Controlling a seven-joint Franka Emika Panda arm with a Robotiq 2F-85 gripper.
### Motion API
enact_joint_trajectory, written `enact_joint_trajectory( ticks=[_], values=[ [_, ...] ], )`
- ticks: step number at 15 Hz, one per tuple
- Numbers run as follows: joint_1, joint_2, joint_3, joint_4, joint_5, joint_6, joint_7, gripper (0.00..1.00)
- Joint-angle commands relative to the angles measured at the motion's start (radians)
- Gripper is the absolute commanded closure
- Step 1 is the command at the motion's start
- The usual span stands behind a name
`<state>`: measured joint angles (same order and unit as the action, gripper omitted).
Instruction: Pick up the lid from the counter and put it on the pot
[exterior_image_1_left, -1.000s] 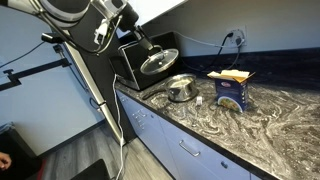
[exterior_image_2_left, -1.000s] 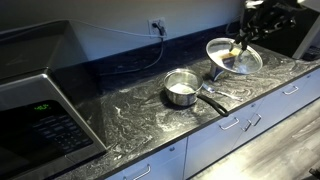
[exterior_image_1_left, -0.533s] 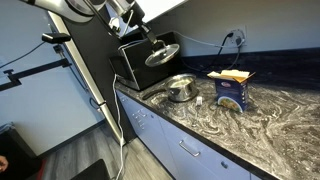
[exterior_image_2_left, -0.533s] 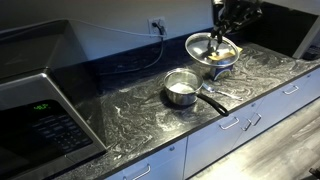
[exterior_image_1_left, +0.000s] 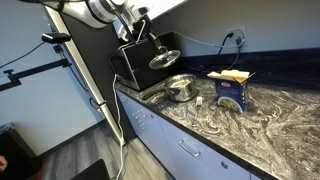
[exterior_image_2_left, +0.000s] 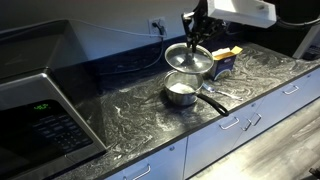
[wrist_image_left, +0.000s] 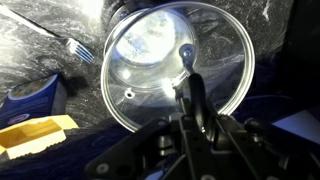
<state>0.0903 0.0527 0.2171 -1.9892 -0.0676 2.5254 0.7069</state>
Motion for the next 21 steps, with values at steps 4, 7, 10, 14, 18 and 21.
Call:
enact_joint_trajectory(
  ticks=[4,7,10,14,18,21],
  values=[
    [0.06,0.113,-0.062,0.119,-0.018,-0.036,-0.016,0.96],
    [0.075,0.154,-0.089,0.146,-0.018,-0.035,-0.014,0.96],
    [0.087,0.191,-0.11,0.168,-0.016,-0.04,-0.011,0.96],
    [0.103,0.233,-0.133,0.188,-0.012,-0.051,-0.008,0.96],
    [0.12,0.263,-0.151,0.201,-0.018,-0.069,-0.002,0.96],
    [0.129,0.277,-0.158,0.212,-0.016,-0.085,-0.004,0.96]
  ],
)
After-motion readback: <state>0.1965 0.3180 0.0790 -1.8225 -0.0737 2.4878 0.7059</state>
